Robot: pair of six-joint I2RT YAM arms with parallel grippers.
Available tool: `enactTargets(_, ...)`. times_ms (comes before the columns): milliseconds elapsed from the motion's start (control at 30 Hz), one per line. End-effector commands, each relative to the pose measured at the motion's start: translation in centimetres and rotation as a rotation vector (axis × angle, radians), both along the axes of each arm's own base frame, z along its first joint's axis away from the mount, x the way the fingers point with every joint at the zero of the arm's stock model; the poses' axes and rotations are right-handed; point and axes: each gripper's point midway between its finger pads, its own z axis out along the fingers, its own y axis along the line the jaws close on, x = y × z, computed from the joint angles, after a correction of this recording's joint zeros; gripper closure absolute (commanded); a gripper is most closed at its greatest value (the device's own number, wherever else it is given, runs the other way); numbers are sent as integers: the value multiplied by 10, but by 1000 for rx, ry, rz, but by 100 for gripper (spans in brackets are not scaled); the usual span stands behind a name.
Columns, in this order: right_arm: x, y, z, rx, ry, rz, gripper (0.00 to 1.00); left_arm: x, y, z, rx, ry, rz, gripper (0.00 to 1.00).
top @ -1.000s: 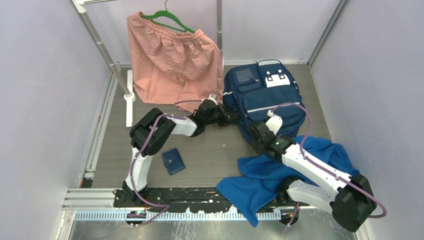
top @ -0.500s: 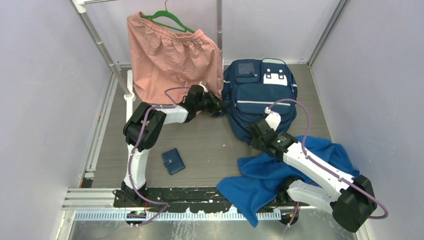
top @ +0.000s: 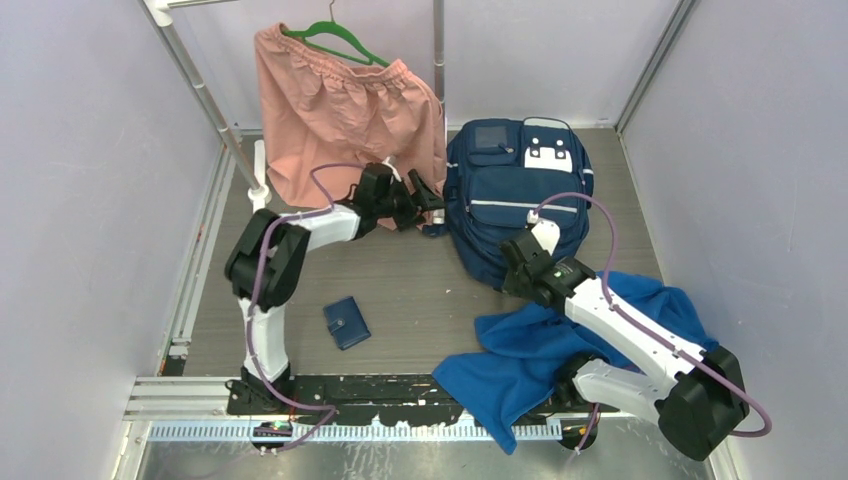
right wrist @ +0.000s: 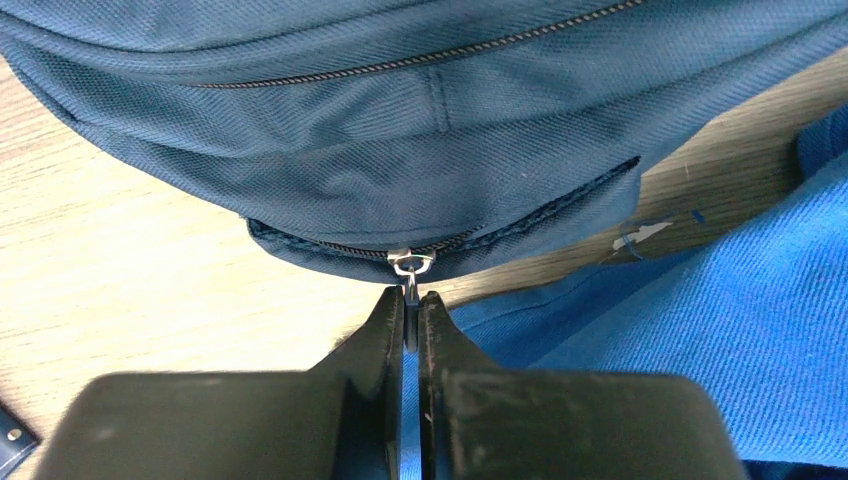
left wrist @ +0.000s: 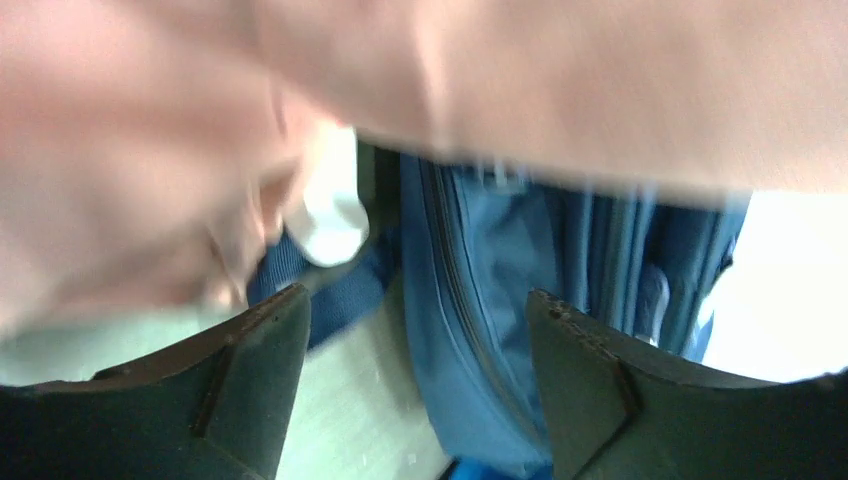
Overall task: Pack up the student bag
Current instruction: Zip the student bag at the center of the board.
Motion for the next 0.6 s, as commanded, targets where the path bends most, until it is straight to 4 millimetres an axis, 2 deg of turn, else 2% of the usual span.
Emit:
enactTargets(0,17,20,27,50,-70,95,99,-64,-7,60,67,-126,-96,19)
enactTargets(100,20,25,27,66,-75,120,99,-102,-20,65,88,-131,-145,19)
enactTargets(200,23,26,27,80,-78,116,99,-123,-34,68,99,-126,-174,18)
enactTargets(333,24,26,31,93,-93,106,99,-128,-57,73,46,-114,-182,21)
enactTargets(400,24,25,33,95,-97,106,99,-133,-69,69,50,-100,-205,21)
enactTargets(567,22,24,32,97,-96,101,99,-132,-83,62,36,-87,-187,24)
